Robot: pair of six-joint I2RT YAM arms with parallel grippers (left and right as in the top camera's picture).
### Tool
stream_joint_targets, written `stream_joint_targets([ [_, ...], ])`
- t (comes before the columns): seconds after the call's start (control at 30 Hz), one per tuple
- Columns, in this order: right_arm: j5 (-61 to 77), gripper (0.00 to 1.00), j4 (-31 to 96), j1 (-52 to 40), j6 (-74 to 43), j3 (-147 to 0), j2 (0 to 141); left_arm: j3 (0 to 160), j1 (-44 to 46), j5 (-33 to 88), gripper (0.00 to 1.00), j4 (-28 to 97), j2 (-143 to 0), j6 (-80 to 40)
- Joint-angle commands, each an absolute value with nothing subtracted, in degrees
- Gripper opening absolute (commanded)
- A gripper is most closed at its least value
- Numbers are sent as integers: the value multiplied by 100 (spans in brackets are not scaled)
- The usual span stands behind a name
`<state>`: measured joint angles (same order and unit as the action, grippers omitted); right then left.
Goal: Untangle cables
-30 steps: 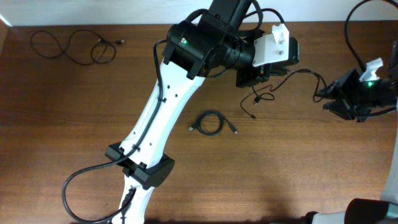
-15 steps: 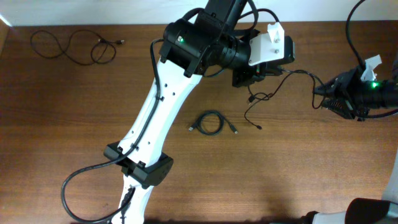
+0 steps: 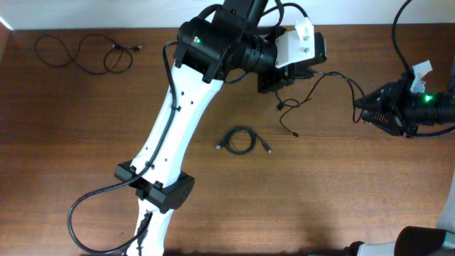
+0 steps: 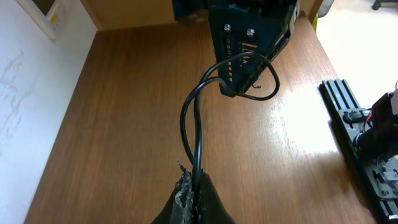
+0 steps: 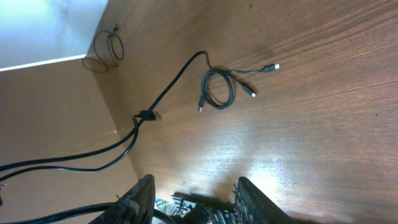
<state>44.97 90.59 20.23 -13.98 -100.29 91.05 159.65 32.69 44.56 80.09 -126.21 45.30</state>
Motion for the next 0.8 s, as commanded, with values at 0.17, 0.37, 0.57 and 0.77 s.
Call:
stream_joint_targets([
  [0.17,4685,44,8624,2292,-1459,-10134,9113,16033,3245,4469,0,8084,-12449,4469],
  [0.37,4764,45,8989,2665,-1070,-10134,9113,16033,3247,4416,0,8036,-12449,4466],
  [0.57,4897,45,9067,2663,-1024,-10134,9113,16033,3245,4416,0,8003,-12449,4466],
  [0.77,5382,45,9076,2663,-919,-10134,9113,16033,3247,4416,0,8020,-12449,4466],
])
